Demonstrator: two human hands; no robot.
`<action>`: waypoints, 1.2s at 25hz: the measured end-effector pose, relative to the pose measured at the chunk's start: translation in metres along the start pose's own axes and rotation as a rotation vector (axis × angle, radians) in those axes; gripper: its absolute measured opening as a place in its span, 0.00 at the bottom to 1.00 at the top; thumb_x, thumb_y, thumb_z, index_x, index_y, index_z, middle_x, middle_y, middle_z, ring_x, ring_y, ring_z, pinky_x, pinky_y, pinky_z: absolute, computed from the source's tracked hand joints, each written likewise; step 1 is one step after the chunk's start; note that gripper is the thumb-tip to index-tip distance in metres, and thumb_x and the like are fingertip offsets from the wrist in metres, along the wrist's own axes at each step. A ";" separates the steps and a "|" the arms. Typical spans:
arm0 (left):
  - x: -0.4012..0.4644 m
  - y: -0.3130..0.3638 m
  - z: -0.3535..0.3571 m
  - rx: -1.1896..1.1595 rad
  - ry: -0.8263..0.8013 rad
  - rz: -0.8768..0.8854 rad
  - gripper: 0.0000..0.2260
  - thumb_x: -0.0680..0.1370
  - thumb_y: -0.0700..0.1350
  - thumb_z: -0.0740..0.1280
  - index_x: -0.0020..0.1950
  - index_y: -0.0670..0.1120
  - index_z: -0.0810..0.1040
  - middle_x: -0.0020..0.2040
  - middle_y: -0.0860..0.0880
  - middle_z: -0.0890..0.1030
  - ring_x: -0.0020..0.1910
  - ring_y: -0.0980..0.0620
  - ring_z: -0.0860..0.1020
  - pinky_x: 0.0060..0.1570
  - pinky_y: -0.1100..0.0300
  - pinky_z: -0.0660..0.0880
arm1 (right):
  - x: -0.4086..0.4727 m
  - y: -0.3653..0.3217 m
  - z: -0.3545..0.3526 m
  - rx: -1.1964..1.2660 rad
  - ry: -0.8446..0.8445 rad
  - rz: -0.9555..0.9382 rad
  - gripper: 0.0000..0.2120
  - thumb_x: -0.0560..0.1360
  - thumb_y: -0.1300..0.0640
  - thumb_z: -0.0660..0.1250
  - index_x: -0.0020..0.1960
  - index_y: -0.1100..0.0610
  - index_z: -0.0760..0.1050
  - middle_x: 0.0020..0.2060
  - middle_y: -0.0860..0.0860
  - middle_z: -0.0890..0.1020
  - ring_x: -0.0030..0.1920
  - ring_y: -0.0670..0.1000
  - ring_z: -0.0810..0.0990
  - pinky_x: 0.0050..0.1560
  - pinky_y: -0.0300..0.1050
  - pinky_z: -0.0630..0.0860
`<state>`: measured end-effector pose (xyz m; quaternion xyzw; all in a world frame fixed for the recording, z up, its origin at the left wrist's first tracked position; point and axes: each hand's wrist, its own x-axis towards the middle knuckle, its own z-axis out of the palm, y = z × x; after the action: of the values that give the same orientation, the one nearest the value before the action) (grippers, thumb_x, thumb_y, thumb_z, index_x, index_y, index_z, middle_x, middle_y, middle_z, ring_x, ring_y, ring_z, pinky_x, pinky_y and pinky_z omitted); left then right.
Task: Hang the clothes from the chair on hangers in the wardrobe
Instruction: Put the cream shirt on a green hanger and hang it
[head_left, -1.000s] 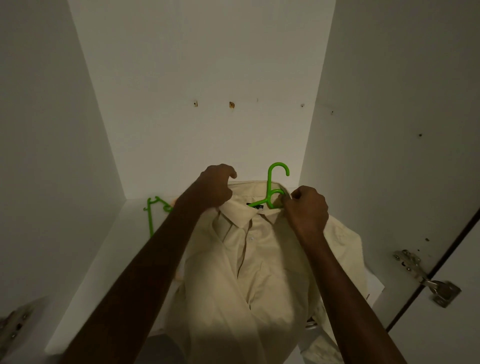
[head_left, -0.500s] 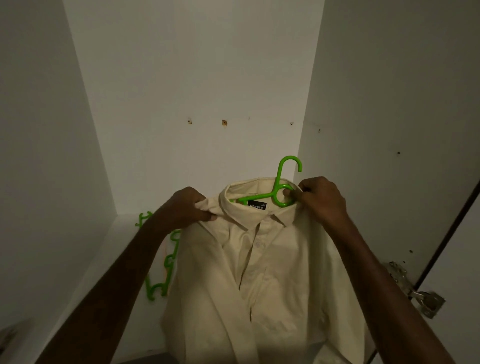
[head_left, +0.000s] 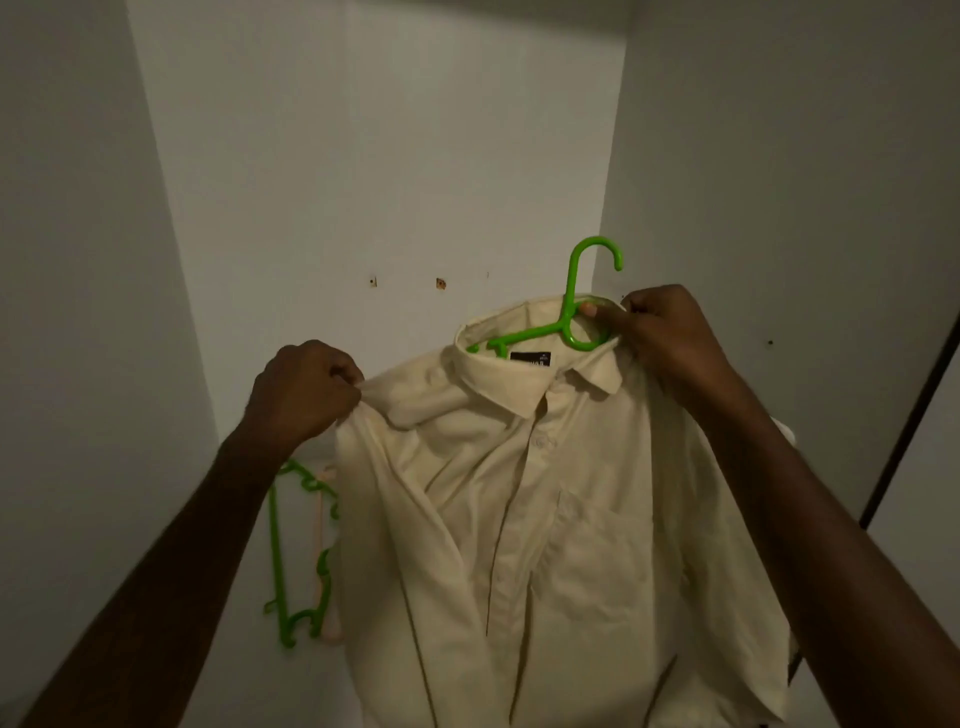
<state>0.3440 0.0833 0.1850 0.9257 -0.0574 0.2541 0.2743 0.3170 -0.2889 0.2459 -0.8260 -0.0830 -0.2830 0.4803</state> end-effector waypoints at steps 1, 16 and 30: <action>-0.001 0.012 0.001 0.057 0.144 0.038 0.11 0.69 0.38 0.71 0.44 0.54 0.84 0.42 0.51 0.86 0.45 0.47 0.84 0.45 0.55 0.79 | 0.009 -0.009 -0.003 -0.060 0.074 -0.023 0.28 0.72 0.41 0.76 0.32 0.64 0.73 0.27 0.55 0.66 0.29 0.51 0.63 0.33 0.47 0.59; 0.127 0.120 -0.039 -0.342 -0.114 0.346 0.15 0.70 0.52 0.69 0.47 0.41 0.83 0.46 0.45 0.85 0.49 0.47 0.82 0.49 0.50 0.77 | 0.033 -0.077 -0.129 -0.227 -0.322 -0.134 0.13 0.74 0.51 0.76 0.45 0.62 0.85 0.42 0.61 0.86 0.42 0.59 0.85 0.48 0.54 0.82; 0.152 0.115 -0.065 -0.052 -0.272 0.403 0.33 0.51 0.74 0.77 0.32 0.44 0.81 0.27 0.55 0.77 0.27 0.57 0.73 0.29 0.61 0.66 | 0.031 -0.076 -0.140 -0.246 -0.078 -0.312 0.11 0.80 0.52 0.70 0.43 0.57 0.86 0.37 0.56 0.86 0.36 0.55 0.84 0.39 0.54 0.79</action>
<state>0.4190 0.0267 0.3632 0.9138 -0.2840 0.1751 0.2315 0.2577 -0.3708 0.3727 -0.8660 -0.1935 -0.3298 0.3224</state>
